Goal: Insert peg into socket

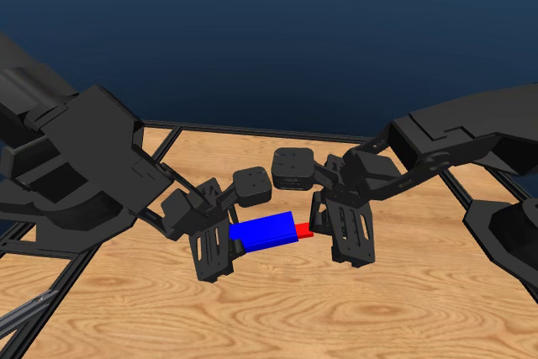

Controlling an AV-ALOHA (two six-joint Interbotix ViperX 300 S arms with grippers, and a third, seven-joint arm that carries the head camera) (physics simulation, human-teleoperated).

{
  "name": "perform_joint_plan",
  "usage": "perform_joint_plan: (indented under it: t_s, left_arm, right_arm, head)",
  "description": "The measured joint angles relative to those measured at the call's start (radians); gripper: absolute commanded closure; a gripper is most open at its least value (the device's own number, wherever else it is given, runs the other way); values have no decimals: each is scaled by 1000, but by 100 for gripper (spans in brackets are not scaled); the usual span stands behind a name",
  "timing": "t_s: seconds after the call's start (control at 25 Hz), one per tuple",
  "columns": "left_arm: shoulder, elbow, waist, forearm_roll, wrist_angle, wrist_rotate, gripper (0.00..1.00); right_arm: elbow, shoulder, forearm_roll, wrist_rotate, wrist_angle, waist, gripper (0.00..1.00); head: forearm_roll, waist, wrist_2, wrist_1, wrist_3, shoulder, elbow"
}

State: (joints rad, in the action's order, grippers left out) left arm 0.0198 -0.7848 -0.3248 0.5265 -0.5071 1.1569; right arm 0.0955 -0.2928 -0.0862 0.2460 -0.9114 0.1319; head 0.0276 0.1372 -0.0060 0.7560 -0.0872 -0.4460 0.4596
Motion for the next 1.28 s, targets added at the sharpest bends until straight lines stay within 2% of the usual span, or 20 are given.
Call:
perform_joint_plan:
  t_s: [0.76, 1.16, 1.28]
  left_arm:
    - [3, -2, 6, 2, 6, -3, 100]
    - [3, -5, 10, -2, 7, 1, 100]
    - [3, -9, 7, -1, 12, 4, 100]
  right_arm:
    - [-12, -16, 11, -11, 52, -4, 100]
    - [54, 11, 9, 38, 84, -13, 100]
    - [158, 76, 9, 98, 120, -16, 100]
  head:
    - [-1, -4, 2, -2, 6, 0, -1]
    - [0, 0, 1, -9, 0, 0, -3]
    - [-1, -6, 4, -14, 3, 0, -3]
